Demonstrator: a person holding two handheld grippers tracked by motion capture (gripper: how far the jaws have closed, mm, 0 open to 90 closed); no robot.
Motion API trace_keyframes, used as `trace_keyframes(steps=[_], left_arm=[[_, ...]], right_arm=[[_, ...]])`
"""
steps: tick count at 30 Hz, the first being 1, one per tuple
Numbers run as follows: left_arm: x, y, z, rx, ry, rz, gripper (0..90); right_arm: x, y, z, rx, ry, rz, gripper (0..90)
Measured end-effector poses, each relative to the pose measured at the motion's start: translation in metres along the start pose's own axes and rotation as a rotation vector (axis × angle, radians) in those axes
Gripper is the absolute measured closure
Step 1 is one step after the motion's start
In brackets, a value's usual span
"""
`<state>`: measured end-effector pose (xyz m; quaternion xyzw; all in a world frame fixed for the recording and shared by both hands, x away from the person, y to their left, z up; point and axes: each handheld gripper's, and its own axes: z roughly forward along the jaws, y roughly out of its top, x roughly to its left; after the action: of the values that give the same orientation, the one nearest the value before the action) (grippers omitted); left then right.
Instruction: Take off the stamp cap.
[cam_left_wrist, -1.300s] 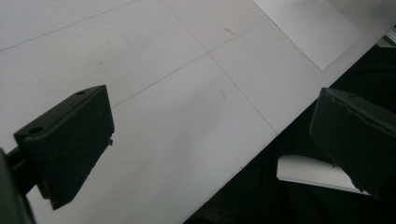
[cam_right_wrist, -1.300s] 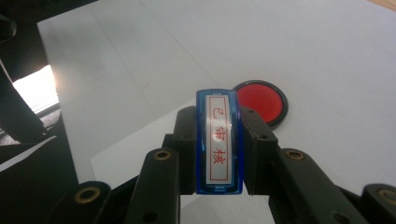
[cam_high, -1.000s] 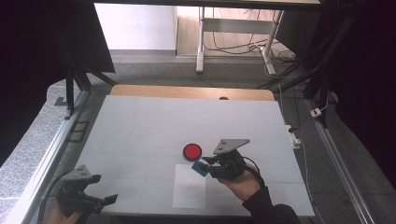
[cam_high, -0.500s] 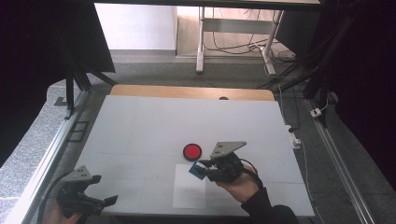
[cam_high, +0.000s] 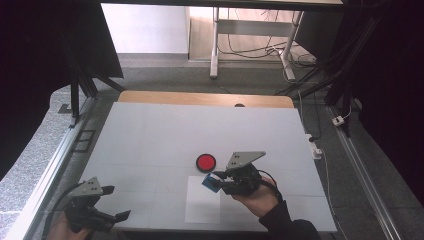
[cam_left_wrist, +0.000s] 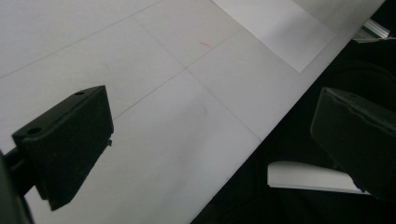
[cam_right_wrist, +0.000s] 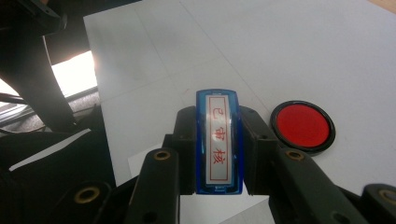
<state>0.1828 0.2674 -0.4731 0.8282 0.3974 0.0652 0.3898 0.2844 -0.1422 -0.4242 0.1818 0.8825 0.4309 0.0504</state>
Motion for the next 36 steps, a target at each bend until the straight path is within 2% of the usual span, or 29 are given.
trace_keyframes(steps=[6, 8, 12, 16, 21, 23, 26, 29, 33, 34, 36], left_arm=[[-0.001, 0.006, 0.003, -0.031, -0.029, 0.034, 0.0], [-0.001, 0.008, 0.005, -0.028, -0.046, 0.039, 0.0], [-0.004, 0.012, 0.01, -0.026, -0.046, 0.058, 0.0], [-0.006, 0.017, 0.015, -0.03, -0.074, 0.059, 0.1], [-0.008, 0.024, 0.025, -0.034, -0.112, 0.107, 0.0], [-0.009, 0.028, 0.03, -0.032, -0.119, 0.126, 0.0], [-0.01, 0.034, 0.037, -0.05, -0.157, 0.137, 0.0], [-0.01, 0.042, 0.044, -0.062, -0.188, 0.158, 0.0], [-0.012, 0.052, 0.054, -0.076, -0.208, 0.177, 0.0], [-0.014, 0.058, 0.059, -0.072, -0.22, 0.195, 0.0], [-0.015, 0.061, 0.062, -0.067, -0.226, 0.204, 0.0]], right_arm=[[0.0, 0.0, -0.002, -0.001, 0.004, 0.002, 71.2], [0.0, 0.001, -0.002, -0.004, 0.007, 0.002, 71.3], [0.001, 0.002, -0.004, -0.007, 0.015, 0.001, 71.3], [0.002, 0.003, -0.005, -0.016, 0.028, 0.007, 71.3], [0.001, 0.003, -0.007, -0.025, 0.03, 0.015, 71.3], [0.001, 0.003, -0.009, -0.02, 0.025, 0.011, 71.3], [0.001, 0.004, -0.009, -0.022, 0.027, 0.009, 71.3], [0.002, 0.005, -0.01, -0.023, 0.027, -0.016, 71.3], [0.003, 0.006, -0.013, -0.02, 0.026, -0.039, 71.3], [0.003, 0.007, -0.013, -0.023, 0.03, -0.04, 71.3], [0.004, 0.007, -0.014, -0.026, 0.033, -0.04, 71.3]])
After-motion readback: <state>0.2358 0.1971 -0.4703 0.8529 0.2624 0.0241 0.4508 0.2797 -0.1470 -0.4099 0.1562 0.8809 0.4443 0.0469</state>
